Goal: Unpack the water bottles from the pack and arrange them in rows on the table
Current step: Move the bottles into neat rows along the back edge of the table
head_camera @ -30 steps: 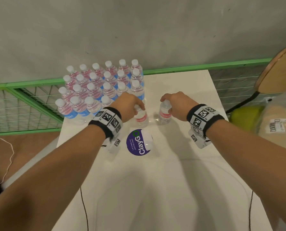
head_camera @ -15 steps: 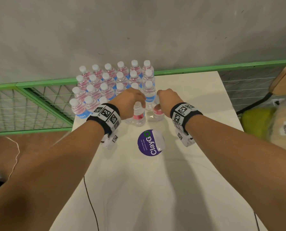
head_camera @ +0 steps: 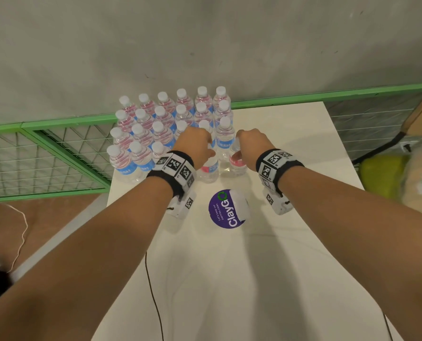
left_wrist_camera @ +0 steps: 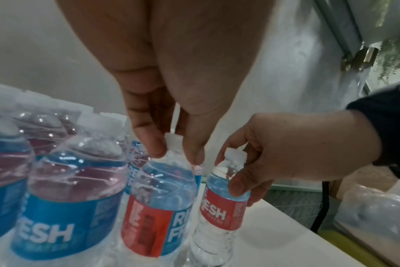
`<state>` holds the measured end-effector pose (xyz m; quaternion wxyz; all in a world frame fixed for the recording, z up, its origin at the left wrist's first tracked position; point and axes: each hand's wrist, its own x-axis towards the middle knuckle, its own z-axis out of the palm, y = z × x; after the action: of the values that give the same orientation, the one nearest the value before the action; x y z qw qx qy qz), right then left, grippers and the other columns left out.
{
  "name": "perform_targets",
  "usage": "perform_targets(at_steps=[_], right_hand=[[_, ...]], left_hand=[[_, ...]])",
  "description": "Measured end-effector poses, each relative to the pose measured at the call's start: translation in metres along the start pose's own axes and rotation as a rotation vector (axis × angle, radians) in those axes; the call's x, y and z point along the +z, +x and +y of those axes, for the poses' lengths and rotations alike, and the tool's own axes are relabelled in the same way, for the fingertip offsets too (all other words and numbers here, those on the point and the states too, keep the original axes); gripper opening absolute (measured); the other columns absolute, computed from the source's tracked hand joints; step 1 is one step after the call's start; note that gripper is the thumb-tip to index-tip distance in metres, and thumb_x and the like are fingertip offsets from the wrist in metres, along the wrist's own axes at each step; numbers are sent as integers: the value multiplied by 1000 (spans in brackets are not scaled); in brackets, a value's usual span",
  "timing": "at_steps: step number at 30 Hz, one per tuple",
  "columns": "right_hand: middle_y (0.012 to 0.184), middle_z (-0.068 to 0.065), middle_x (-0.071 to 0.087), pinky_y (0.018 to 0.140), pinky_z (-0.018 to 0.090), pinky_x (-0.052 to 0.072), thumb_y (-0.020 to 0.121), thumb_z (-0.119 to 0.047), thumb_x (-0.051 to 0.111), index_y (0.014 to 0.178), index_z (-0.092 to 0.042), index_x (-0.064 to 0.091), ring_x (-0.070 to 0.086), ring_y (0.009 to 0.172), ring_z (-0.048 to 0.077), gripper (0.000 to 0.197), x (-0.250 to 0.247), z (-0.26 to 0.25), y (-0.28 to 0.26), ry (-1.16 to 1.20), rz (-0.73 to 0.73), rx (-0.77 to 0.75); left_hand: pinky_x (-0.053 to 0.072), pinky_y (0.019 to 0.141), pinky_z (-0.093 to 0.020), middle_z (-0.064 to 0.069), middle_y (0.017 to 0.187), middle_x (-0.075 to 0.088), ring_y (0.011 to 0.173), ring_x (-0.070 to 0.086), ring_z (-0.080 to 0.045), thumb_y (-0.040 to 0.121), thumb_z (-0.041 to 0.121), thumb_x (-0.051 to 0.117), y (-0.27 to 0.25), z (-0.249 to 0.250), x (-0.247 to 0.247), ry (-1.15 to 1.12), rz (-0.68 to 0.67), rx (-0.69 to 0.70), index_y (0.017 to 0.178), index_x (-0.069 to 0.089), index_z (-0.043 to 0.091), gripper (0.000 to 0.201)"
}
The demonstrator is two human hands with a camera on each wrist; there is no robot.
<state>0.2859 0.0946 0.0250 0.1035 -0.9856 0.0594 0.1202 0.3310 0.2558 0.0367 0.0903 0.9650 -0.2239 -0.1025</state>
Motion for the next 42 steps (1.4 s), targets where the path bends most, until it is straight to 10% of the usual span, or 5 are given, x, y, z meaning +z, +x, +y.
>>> perform_targets(at_steps=[16, 25, 42], right_hand=[[97, 10, 60, 66, 31, 41, 77, -73, 55, 112, -5, 51, 54, 80, 25, 76, 2, -14, 5, -68, 34, 19], [112, 14, 58, 86, 36, 49, 81, -6, 64, 127, -17, 52, 57, 103, 32, 49, 2, -1, 3, 70, -5, -129], [106, 10, 62, 79, 28, 43, 71, -30, 83, 124, -21, 58, 59, 97, 27, 60, 22, -6, 16, 333, 153, 12]], left_hand=[[49, 89, -40, -8, 116, 60, 107, 56, -29, 83, 2, 60, 3, -24, -1, 38, -13, 209, 122, 62, 20, 44], [47, 91, -41, -2, 115, 62, 108, 52, -26, 76, 28, 75, 4, -56, -7, 31, 54, 157, 124, 59, 26, 50], [45, 90, -44, 1, 116, 64, 114, 51, -27, 91, 50, 56, 3, -48, 14, 186, 124, 77, 129, 55, 26, 45]])
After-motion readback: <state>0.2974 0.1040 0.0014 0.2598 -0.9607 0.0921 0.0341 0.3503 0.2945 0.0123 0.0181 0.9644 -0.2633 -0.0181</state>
